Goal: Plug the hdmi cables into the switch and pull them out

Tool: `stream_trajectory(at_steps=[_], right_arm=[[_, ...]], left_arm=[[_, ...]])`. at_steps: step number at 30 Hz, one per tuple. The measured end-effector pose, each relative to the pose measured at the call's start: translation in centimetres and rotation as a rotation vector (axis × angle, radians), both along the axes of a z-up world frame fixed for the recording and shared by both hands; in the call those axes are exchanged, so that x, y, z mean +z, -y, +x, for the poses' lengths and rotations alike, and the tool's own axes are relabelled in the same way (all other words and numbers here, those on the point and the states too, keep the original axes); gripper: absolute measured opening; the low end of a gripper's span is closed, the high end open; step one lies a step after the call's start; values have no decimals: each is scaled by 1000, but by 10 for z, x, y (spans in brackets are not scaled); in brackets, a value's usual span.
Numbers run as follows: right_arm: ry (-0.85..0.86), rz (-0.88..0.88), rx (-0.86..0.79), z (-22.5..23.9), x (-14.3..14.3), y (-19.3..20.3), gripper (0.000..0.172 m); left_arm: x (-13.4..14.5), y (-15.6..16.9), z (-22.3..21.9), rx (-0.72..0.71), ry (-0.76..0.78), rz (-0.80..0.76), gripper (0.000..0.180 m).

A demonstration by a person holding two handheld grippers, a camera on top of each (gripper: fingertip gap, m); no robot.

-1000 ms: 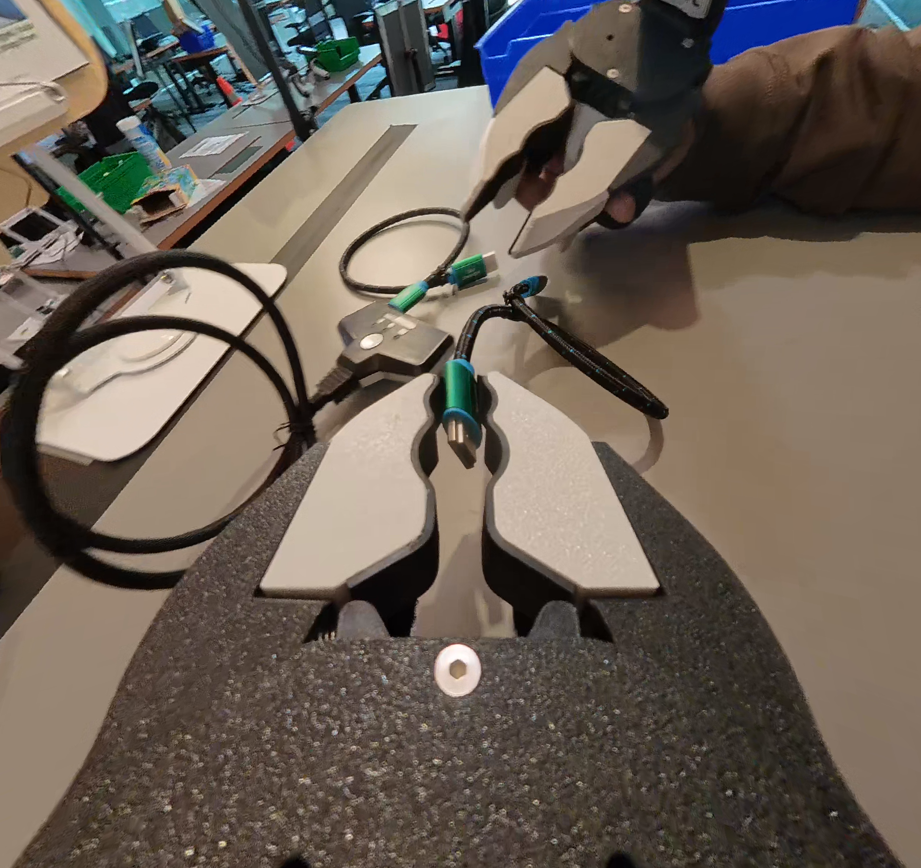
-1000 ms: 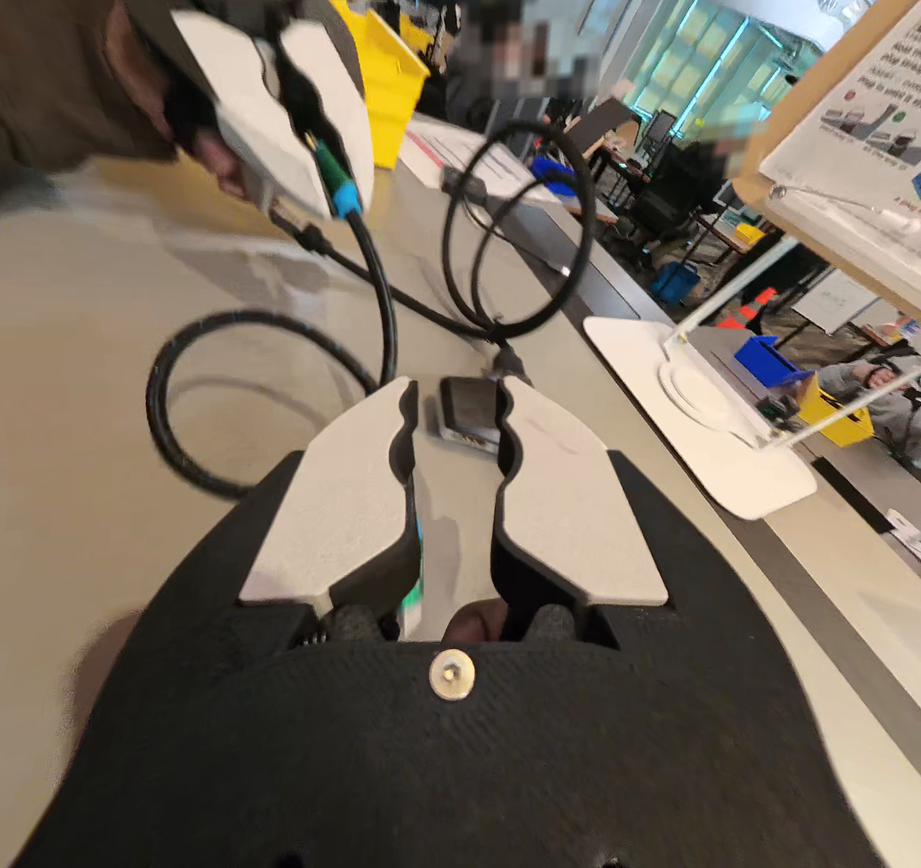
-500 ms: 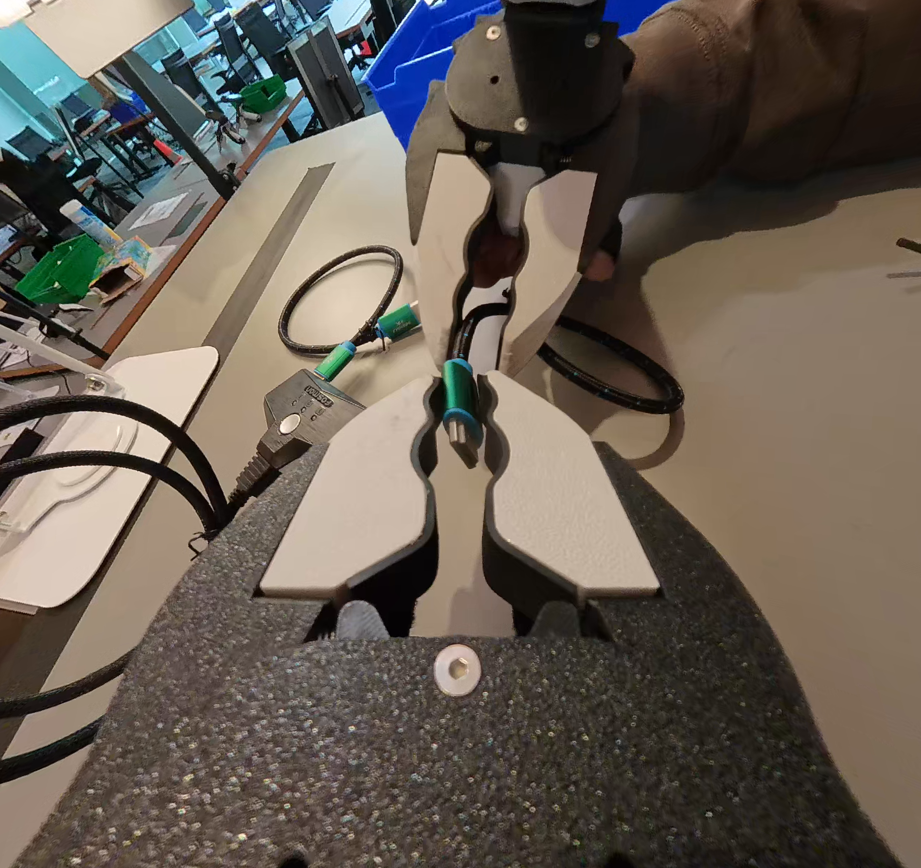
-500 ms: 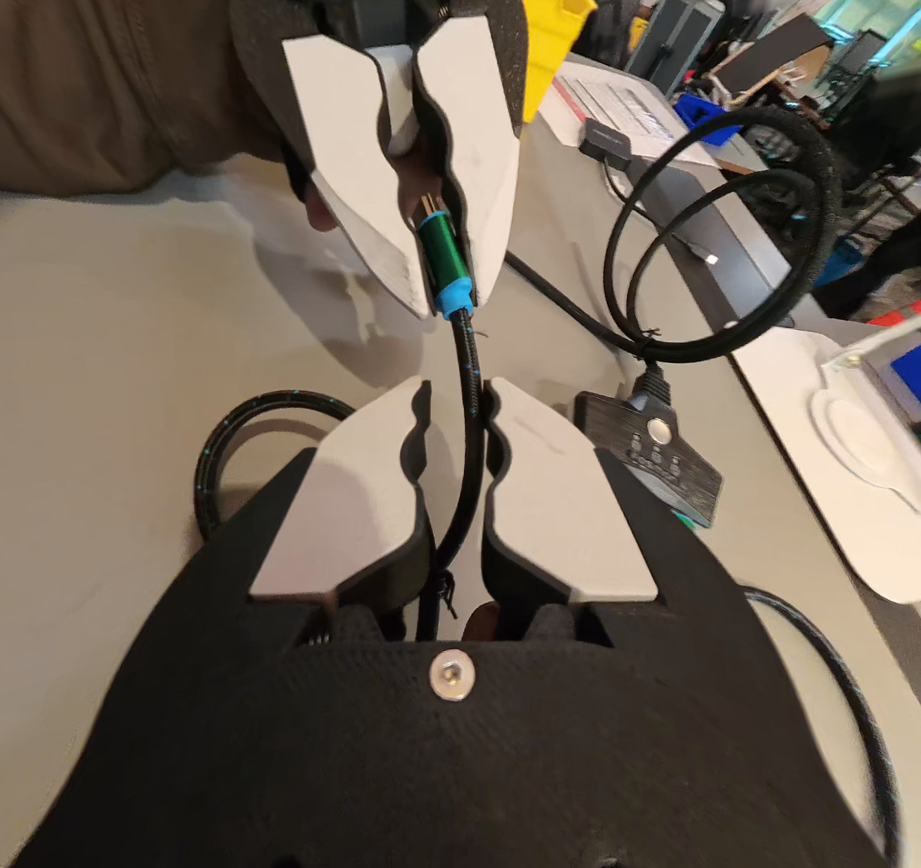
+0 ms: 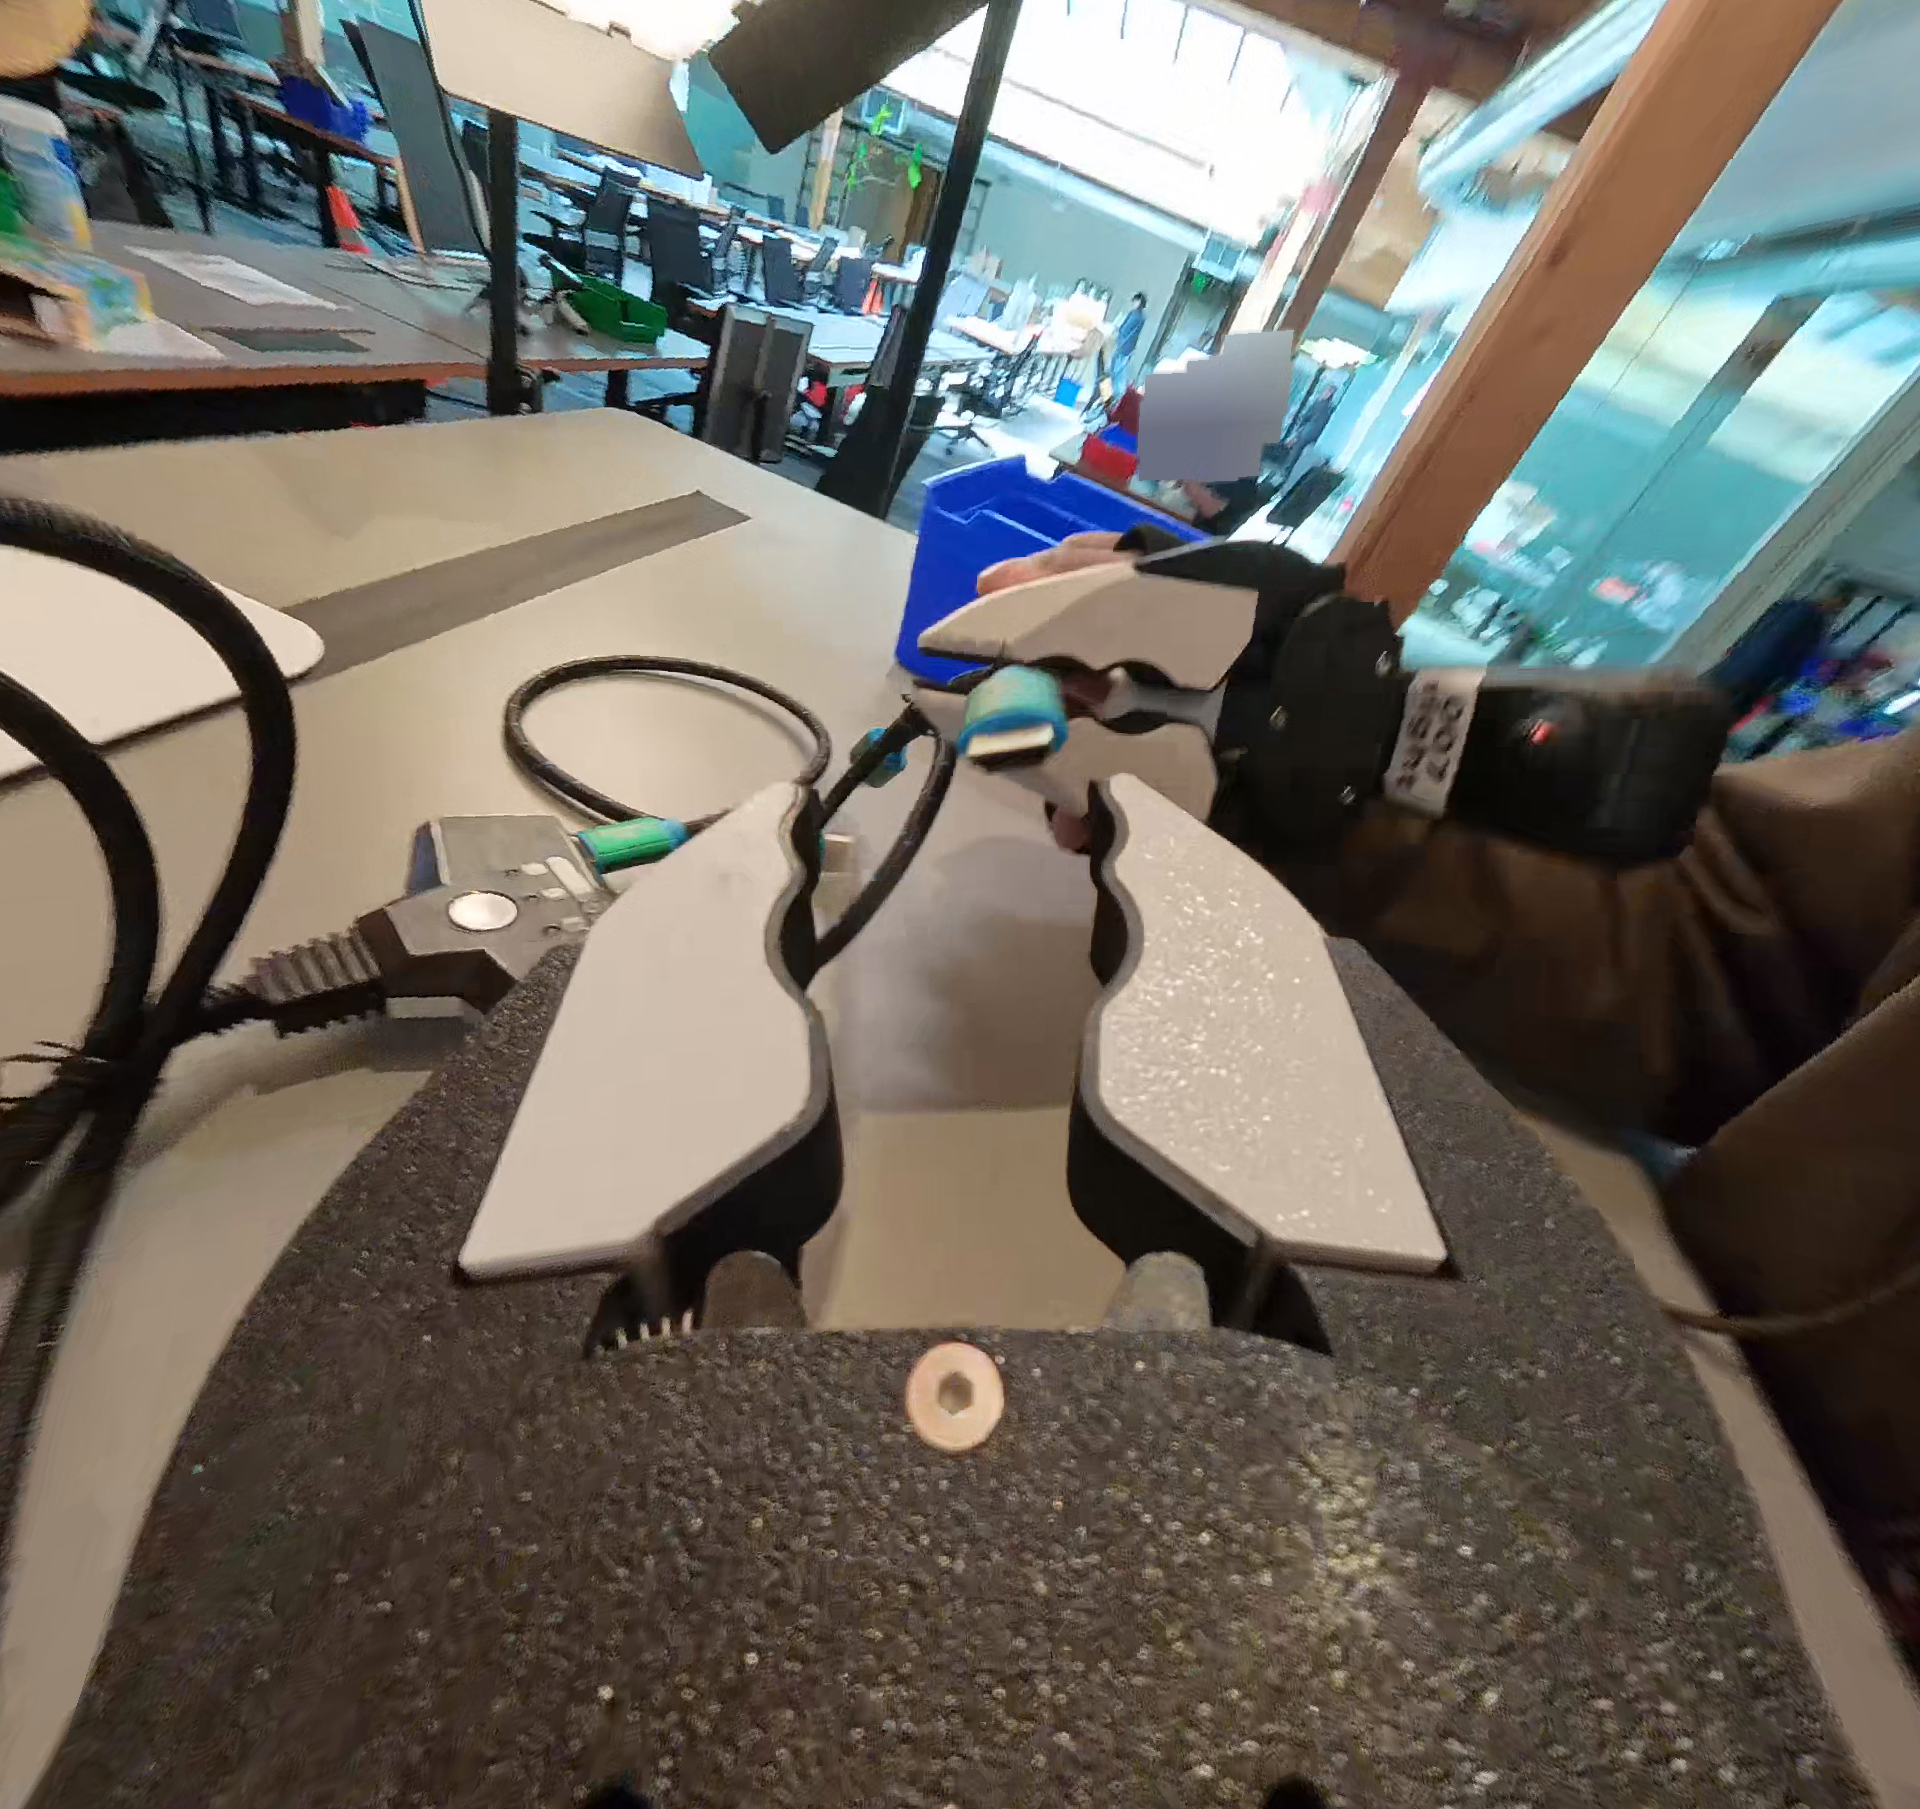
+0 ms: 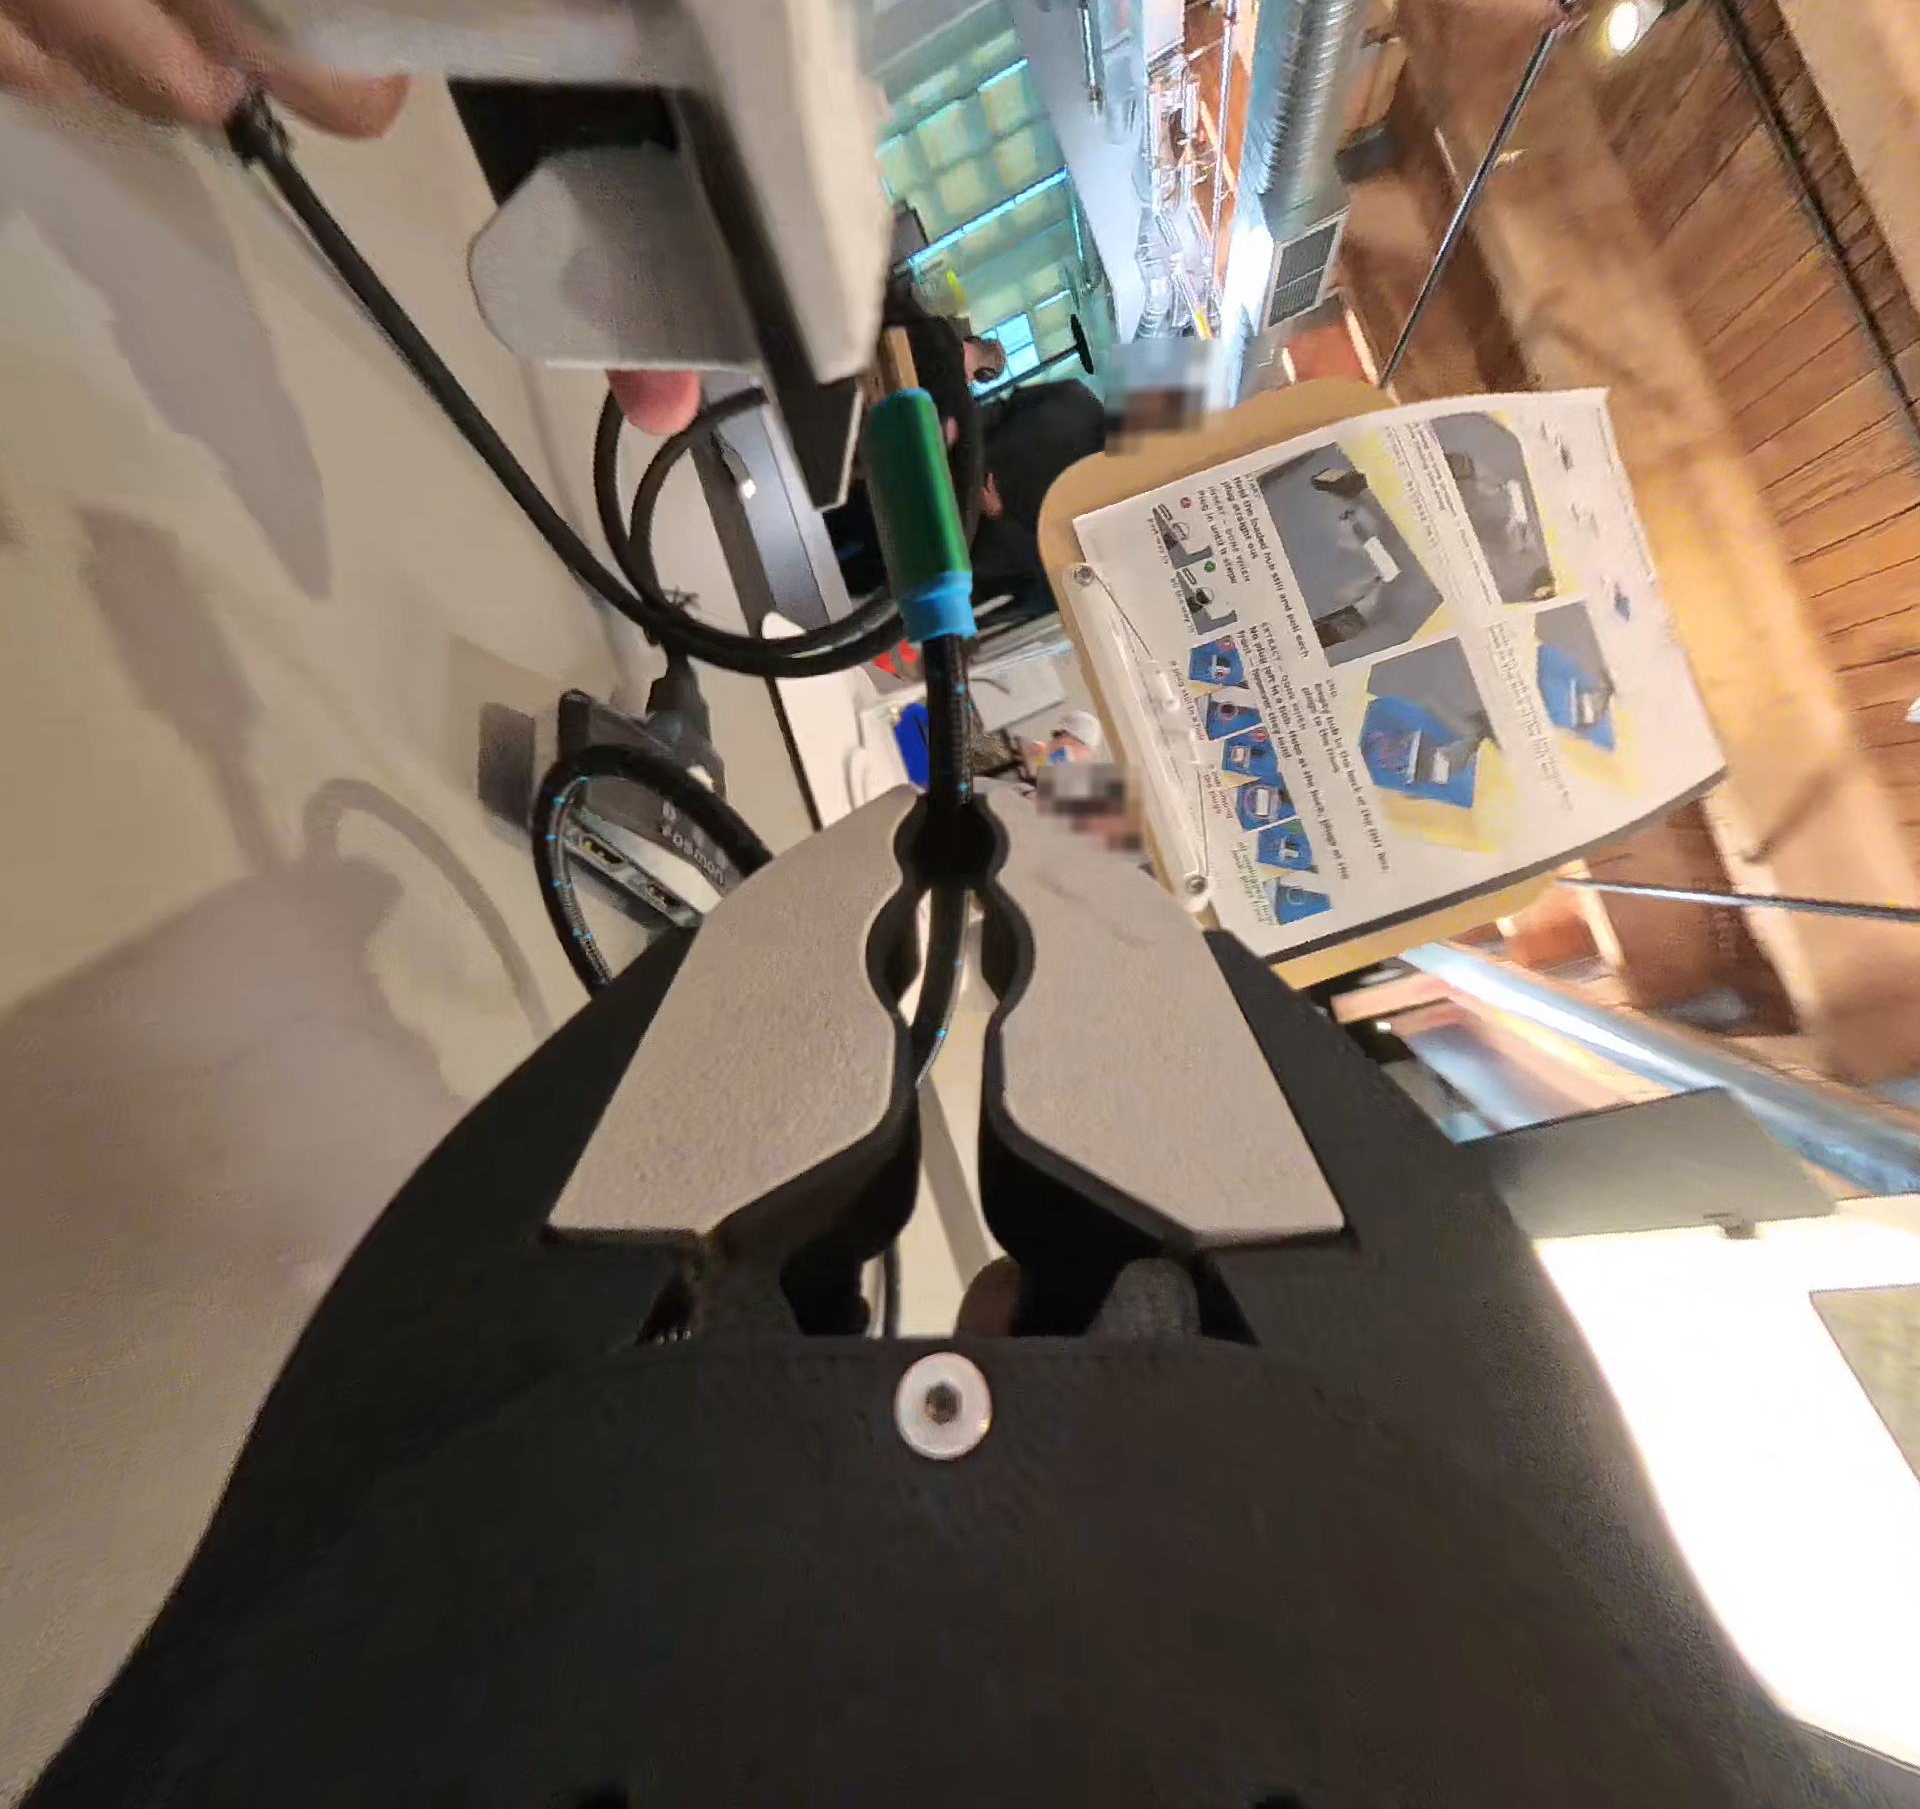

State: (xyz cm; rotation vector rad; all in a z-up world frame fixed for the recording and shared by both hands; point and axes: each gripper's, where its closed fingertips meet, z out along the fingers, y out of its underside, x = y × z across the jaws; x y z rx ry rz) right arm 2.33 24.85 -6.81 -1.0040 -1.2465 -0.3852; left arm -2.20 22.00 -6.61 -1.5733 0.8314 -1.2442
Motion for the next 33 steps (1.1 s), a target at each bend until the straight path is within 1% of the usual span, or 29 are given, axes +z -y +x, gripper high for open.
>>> stream_trajectory(at_steps=[3, 5, 6, 8, 9, 12, 14, 15, 17, 20, 22, 23, 24, 25, 26, 27, 29, 30, 32, 33], right_arm=[[92, 45, -35, -3, -14, -4, 5], [125, 62, -40, -5, -21, -6, 5], [129, 59, -34, -7, -23, -5, 5], [129, 35, -19, -9, -25, -4, 5], [129, 22, -14, -9, -26, -3, 6], [115, -11, -1, -9, -28, -2, 6], [105, -6, -11, -8, -27, -4, 6], [101, -11, -10, -8, -27, -4, 5], [104, -16, -1, -9, -28, -3, 5], [110, -36, 16, -11, -30, -1, 5], [108, -108, 52, -13, -36, 2, 6], [109, -204, 92, -14, -44, 7, 14], [116, -347, 141, -16, -55, 14, 25], [119, -501, 187, -16, -65, 24, 31], [102, -614, 220, -15, -69, 31, 34], [62, -670, 248, -15, -66, 35, 35], [-21, -724, 307, -19, -55, 42, 36], [-36, -735, 325, -23, -53, 44, 36], [-12, -726, 332, -32, -57, 48, 34], [14, -713, 314, -35, -63, 47, 29]], left_arm=[[-4, 4, 3, -68, 54, -108, 50], [-10, -2, 3, -48, 52, -153, 48], [-13, -3, 3, -46, 45, -169, 42], [-17, -4, 2, -47, 34, -177, 22], [-20, -5, 2, -43, 25, -184, 19], [-23, -4, 1, -56, 8, -188, 20], [-25, -5, 0, -46, -4, -191, 35], [-27, -4, 0, -53, -13, -194, 39], [-25, -2, 2, -68, 2, -180, 29], [-22, -3, 3, -70, 34, -176, 20], [-24, -1, 3, -81, 8, -134, 20], [-26, 1, 3, -91, -13, -107, 20], [-28, 3, 4, -106, -41, -81, 20], [-30, 7, 5, -124, -68, -48, 20], [-32, 11, 6, -138, -94, -7, 20], [-34, 14, 7, -147, -119, 30, 20], [-35, 21, 11, -182, -145, 81, 19], [-35, 24, 13, -198, -155, 95, 19], [-38, 29, 16, -219, -175, 114, 19], [-40, 30, 18, -226, -185, 111, 19]])
